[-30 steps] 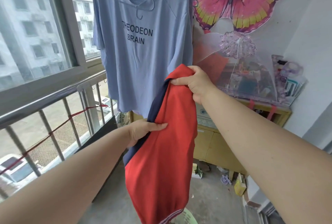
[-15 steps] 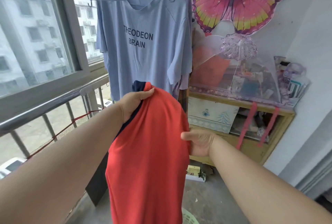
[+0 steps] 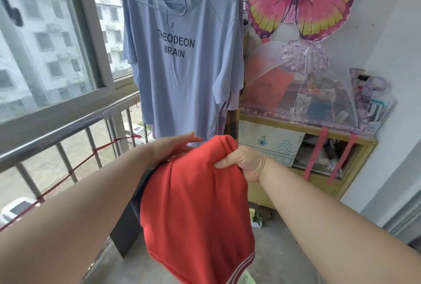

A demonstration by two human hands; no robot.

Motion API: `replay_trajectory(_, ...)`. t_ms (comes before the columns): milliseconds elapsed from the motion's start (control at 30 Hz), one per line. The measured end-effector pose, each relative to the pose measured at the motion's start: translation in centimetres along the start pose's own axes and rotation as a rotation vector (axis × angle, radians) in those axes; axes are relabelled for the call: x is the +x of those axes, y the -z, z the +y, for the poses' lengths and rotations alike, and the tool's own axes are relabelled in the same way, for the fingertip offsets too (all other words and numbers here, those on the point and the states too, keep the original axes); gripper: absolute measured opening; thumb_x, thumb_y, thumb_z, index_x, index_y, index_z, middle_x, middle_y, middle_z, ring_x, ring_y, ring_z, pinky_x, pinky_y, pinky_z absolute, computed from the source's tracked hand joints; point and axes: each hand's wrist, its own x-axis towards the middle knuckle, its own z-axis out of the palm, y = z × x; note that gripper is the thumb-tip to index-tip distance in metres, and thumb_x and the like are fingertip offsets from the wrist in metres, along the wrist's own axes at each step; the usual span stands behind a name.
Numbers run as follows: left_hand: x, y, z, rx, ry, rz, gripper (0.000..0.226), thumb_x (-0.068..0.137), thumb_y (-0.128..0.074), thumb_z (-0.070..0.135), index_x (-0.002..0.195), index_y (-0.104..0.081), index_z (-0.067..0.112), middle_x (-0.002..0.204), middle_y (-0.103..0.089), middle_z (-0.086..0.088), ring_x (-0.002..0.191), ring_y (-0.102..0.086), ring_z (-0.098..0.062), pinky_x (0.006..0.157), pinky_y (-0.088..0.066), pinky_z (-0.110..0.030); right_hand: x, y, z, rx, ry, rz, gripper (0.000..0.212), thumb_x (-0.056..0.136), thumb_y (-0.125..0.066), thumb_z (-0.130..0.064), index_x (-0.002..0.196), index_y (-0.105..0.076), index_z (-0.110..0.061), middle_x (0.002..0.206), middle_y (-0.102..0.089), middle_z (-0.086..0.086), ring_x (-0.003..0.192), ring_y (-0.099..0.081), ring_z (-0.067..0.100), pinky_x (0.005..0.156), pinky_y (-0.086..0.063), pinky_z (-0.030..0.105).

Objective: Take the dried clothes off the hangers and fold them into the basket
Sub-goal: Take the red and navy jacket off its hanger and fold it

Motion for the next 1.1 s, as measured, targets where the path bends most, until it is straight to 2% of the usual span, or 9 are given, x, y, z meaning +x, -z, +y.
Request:
replay_trajectory(100, -0.2, -1.2, 0.0, -0.035, 0.079, -0.023, 0.073, 0.077, -0.048, 0.076, 0.126, -0.060, 0.023, 0.123, -0.065, 0.000, 0.114, -0.061, -0.017, 0.106, -0.037, -0.033, 0.1, -0.1, -1.0, -0.090, 0.018, 0.071, 0.027, 0.079, -0.060, 0.012, 0.101, -0.070, 0.000, 0.085, -0.074, 0.010, 0.076, -0.072, 0.021, 0.078, -0.059, 0.036)
replay_trajectory(200, -0.3, -1.4, 0.3, 0.041, 0.031, 0.051, 0.099, 0.036, -0.078, 0.077, 0.121, -0.059, 0.029, 0.120, -0.067, 0.003, 0.106, -0.066, -0.014, 0.092, -0.050, -0.032, 0.5, 0.1, -1.2, -0.161, 0.073, 0.132, 0.032, 0.079, -0.060, 0.014, 0.104, -0.070, -0.002, 0.090, -0.073, 0.011, 0.083, -0.071, 0.023, 0.083, -0.057, 0.038)
replay_trajectory(300, -0.9, -2.2, 1.9, 0.336, 0.079, -0.150, 0.076, 0.046, -0.086, 0.054, 0.115, -0.061, 0.038, 0.112, -0.070, 0.007, 0.104, -0.067, -0.013, 0.093, -0.052, -0.034, 0.9, -0.2, -1.1, -0.235, 0.133, 0.102, 0.040, 0.075, -0.063, 0.013, 0.112, -0.066, 0.001, 0.107, -0.068, 0.020, 0.102, -0.065, 0.033, 0.095, -0.051, 0.045)
replay_trajectory(500, 0.7, -2.6, 1.4, 0.636, 0.178, 0.189, 0.086, 0.019, -0.082, 0.074, 0.093, -0.073, 0.031, 0.096, -0.073, 0.005, 0.094, -0.068, -0.018, 0.091, -0.053, -0.036, 1.4, 0.0, -1.0, -0.323, 0.167, 0.216, 0.037, 0.073, -0.071, 0.012, 0.107, -0.069, -0.001, 0.107, -0.070, 0.020, 0.099, -0.067, 0.029, 0.092, -0.053, 0.045)
replay_trajectory(633, 0.6, -2.9, 1.1, 0.355, 0.189, 0.240, 0.084, 0.027, -0.089, 0.058, 0.101, -0.072, 0.021, 0.097, -0.074, -0.004, 0.091, -0.071, -0.025, 0.088, -0.055, -0.043, 1.3, 0.1, -1.3, -0.367, 0.233, 0.365, 0.034, 0.065, -0.082, 0.003, 0.096, -0.073, -0.006, 0.096, -0.074, 0.014, 0.089, -0.071, 0.025, 0.083, -0.058, 0.039)
replay_trajectory(733, 0.3, -2.7, 0.7, 0.144, 0.249, 0.235, 0.084, 0.037, -0.090, 0.054, 0.110, -0.069, 0.016, 0.101, -0.074, -0.009, 0.092, -0.071, -0.028, 0.090, -0.053, -0.048, 1.7, 0.9, -1.1, -0.391, 0.306, 0.664, 0.019, 0.071, -0.081, -0.007, 0.077, -0.067, -0.018, 0.074, -0.069, 0.002, 0.065, -0.065, 0.014, 0.064, -0.054, 0.028)
replay_trajectory(800, 0.2, -2.3, 0.1, 0.014, 0.264, 0.285, 0.074, 0.053, -0.085, 0.053, 0.113, -0.068, 0.012, 0.102, -0.073, -0.012, 0.093, -0.070, -0.027, 0.089, -0.054, -0.047, 1.8, 2.0, -0.3, -0.436, 0.272, 0.870, 0.012, 0.078, -0.076, -0.018, 0.076, -0.064, -0.020, 0.077, -0.068, 0.000, 0.070, -0.064, 0.017, 0.070, -0.054, 0.036)
replay_trajectory(967, -0.1, -2.0, -0.4, -0.275, 0.186, 0.408, 0.051, 0.082, -0.066, 0.048, 0.112, -0.064, 0.006, 0.092, -0.071, -0.014, 0.082, -0.066, -0.026, 0.073, -0.054, -0.035, -0.1, 1.5, 2.9, -0.362, -0.011, 0.703, 0.040, 0.093, -0.058, -0.038, 0.128, -0.058, -0.020, 0.129, -0.056, 0.003, 0.109, -0.051, 0.020, 0.077, -0.039, 0.026)
replay_trajectory(1100, -0.7, -1.6, 0.7, -0.474, 0.056, 0.454, 0.041, 0.085, -0.062, 0.048, 0.100, -0.064, 0.010, 0.075, -0.074, -0.010, 0.075, -0.068, -0.024, 0.067, -0.052, -0.034, -1.0, 1.3, 5.0, -0.169, -0.196, 0.579, 0.059, 0.094, -0.048, -0.053, 0.146, -0.036, -0.028, 0.155, -0.030, 0.000, 0.143, -0.025, 0.027, 0.110, -0.022, 0.049)
